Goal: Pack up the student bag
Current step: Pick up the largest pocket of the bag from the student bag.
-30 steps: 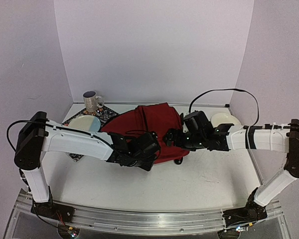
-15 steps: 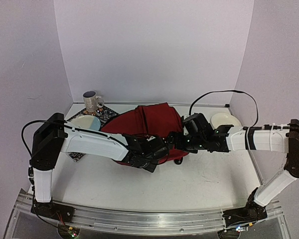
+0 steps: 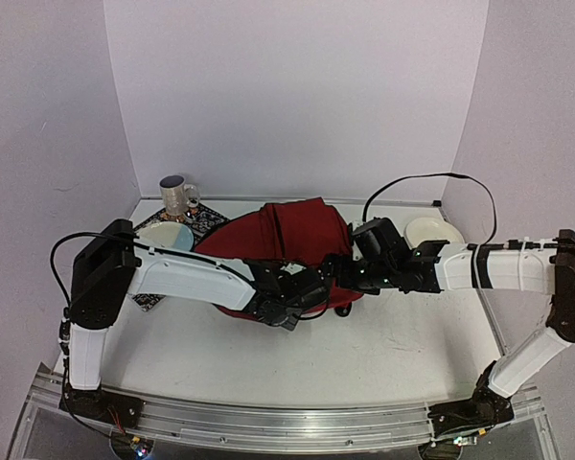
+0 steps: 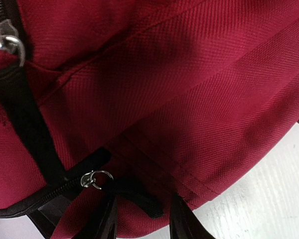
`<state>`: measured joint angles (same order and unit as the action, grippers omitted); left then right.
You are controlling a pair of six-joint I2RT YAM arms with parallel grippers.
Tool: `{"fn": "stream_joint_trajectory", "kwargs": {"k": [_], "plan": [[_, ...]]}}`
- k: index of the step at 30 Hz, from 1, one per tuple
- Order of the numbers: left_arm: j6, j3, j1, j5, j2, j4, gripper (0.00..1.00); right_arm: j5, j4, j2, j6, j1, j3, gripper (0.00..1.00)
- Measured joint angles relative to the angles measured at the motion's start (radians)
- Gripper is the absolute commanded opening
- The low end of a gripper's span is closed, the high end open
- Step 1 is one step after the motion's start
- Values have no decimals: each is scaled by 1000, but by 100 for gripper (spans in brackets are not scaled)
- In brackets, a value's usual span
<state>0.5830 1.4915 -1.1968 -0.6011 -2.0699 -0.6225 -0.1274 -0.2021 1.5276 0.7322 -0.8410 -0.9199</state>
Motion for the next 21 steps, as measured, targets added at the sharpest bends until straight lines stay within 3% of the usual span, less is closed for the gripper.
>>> {"fn": "stream_joint_trajectory", "kwargs": {"k": [3,8,14,21], "plan": [[0,3,0,-10,-16,-5,23,3,-3,0,-1,0,0,94],[5,9,3,-26,-33,-8,0,9,-10,0,-3,0,0,93],[19,0,5,-28,-18,-8,0,41,-28,0,-25,0,0,92],[21,-43,10,-4,120,-14,0,98,-61,0,-82,-4,0,92]]}}
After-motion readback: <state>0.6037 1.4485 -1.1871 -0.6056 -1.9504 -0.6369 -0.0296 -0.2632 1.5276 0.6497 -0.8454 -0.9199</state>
